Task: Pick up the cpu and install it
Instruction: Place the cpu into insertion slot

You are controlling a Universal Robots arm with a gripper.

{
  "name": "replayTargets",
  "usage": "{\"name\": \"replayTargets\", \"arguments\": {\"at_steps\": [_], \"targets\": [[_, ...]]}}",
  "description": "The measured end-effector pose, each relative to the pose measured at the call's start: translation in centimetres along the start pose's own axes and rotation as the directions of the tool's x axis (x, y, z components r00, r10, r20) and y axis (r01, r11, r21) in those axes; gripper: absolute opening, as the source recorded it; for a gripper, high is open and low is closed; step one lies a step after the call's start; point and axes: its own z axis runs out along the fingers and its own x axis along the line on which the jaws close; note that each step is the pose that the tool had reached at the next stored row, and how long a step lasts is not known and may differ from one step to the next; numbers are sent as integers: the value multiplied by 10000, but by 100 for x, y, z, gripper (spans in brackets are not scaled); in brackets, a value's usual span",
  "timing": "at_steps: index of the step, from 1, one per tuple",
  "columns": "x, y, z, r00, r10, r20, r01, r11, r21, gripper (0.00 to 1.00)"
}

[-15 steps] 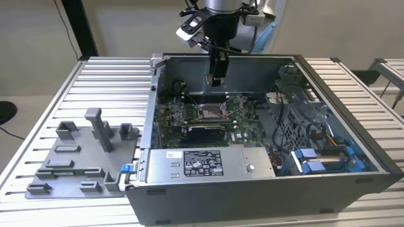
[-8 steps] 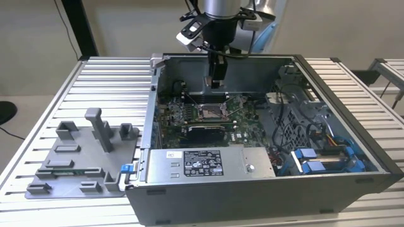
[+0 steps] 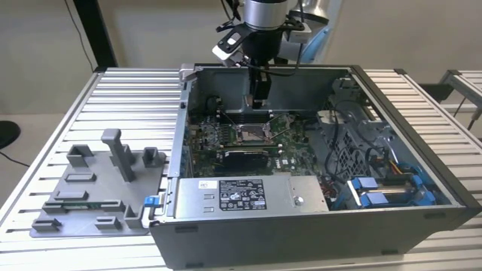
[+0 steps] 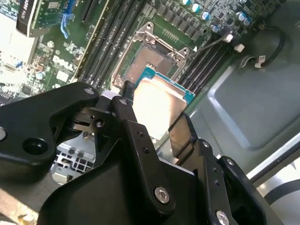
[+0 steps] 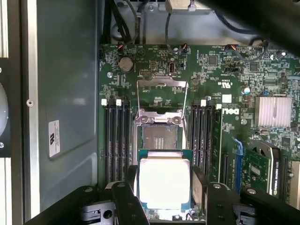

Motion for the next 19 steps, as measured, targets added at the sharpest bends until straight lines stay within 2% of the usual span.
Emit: {"name": "replayTargets", "arguments": {"at_steps": [4,15,19], "targets": [[2,20,65,10000,1,-33,-1,10000,0,0],[70,21,247,9998,21,-192,-21,10000,-3,0],[87,20,320,9998,22,-212,-22,10000,-2,0]]}}
